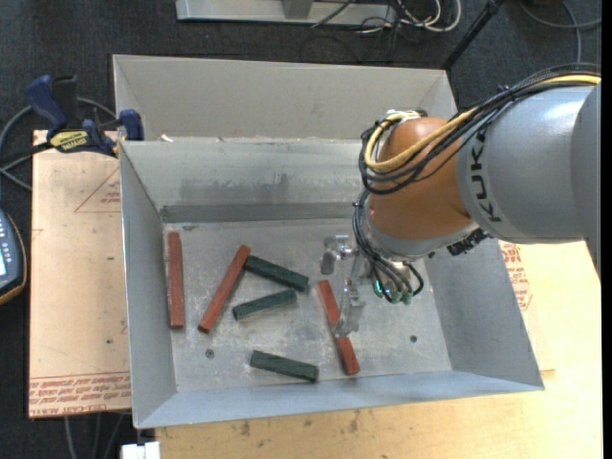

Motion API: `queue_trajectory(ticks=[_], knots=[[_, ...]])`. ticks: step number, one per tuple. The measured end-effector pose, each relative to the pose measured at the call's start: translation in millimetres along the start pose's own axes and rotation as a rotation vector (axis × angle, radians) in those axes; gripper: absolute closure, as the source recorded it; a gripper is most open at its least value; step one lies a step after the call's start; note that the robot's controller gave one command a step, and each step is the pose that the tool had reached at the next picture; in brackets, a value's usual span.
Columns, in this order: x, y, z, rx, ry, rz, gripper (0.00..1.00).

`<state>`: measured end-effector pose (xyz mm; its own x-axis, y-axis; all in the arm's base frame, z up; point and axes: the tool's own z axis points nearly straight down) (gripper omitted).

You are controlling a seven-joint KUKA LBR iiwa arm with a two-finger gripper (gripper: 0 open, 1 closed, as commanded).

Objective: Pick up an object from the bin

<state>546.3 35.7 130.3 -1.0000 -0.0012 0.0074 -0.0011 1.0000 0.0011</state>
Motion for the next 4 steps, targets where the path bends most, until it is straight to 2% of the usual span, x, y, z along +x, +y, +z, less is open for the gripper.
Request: queue_trajectory(ticks=[1,2,3,4], knots=[[-3.4,64,60,-0.003,-0.012,0.167,0.0],[-34.0,160,59,-0.005,-0.017,0.127,0.0],[-36.5,74,-14,0.004,-0.014,-0.343,0.0],[-102.1,64,9,0.003,-0.013,-0.538,0.0]])
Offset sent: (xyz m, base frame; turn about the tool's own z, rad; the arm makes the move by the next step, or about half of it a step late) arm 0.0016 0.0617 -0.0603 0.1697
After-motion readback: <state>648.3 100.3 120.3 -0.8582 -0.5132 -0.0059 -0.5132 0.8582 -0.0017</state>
